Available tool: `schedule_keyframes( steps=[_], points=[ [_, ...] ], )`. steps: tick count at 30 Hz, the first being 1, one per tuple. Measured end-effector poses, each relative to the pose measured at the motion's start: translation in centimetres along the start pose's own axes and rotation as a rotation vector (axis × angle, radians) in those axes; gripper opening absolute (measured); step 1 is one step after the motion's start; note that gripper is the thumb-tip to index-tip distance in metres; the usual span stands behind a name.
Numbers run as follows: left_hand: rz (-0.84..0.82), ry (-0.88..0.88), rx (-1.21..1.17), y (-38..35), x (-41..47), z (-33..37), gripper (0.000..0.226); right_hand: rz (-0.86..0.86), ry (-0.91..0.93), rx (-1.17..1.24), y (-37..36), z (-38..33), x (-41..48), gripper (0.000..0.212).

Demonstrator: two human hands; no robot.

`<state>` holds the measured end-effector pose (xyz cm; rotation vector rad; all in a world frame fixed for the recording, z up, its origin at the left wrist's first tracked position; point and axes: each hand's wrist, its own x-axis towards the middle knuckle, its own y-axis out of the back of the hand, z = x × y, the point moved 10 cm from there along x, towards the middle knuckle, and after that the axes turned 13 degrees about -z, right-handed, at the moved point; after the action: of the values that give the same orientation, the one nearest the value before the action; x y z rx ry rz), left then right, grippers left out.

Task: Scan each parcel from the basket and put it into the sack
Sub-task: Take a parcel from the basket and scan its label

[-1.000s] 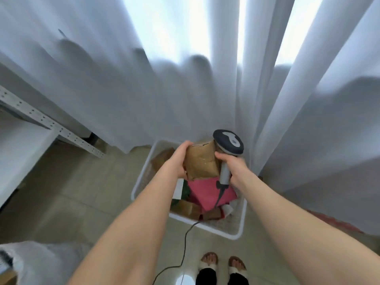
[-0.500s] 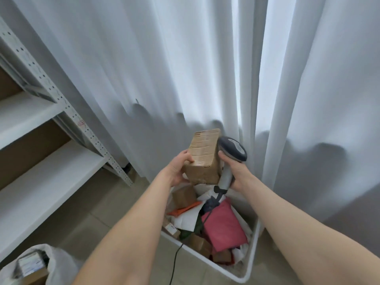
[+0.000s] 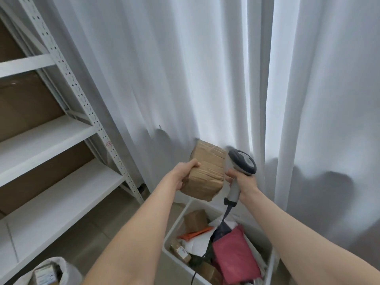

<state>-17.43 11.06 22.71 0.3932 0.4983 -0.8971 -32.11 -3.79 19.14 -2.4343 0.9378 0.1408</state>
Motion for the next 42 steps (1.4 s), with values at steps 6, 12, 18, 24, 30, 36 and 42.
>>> schedule_keyframes(
  steps=[6, 12, 18, 24, 30, 36, 42],
  points=[
    [-0.113, -0.021, -0.411, 3.2, -0.1, -1.8, 0.04, -0.051, -0.125, 0.112, -3.0, 1.4, 0.6, 0.022],
    [-0.014, -0.162, -0.216, 5.0, 0.5, -0.3, 0.053, -0.067, -0.047, 0.139, -6.0, 0.5, 0.9, 0.033],
    [-0.172, -0.042, -0.098, 3.1, 0.3, -0.6, 0.054, -0.073, -0.016, 0.045, -7.3, -0.4, 1.0, 0.023],
    [-0.22, -0.09, -0.458, 3.2, 0.5, -1.6, 0.041, -0.063, -0.023, -0.042, -7.1, -0.9, 0.5, 0.016],
    [-0.072, -0.162, -0.287, 5.1, 0.3, -0.6, 0.042, -0.065, -0.054, -0.017, -7.3, 0.0, 0.6, 0.016],
    [-0.234, -0.026, -0.158, 3.2, 0.2, -1.0, 0.058, -0.022, 0.006, -0.043, -7.7, -0.7, 1.0, 0.019],
    [-0.253, -0.035, -0.248, 3.5, 0.0, -2.2, 0.053, -0.003, -0.014, -0.104, -7.3, -0.7, 1.4, 0.017]
  ],
)
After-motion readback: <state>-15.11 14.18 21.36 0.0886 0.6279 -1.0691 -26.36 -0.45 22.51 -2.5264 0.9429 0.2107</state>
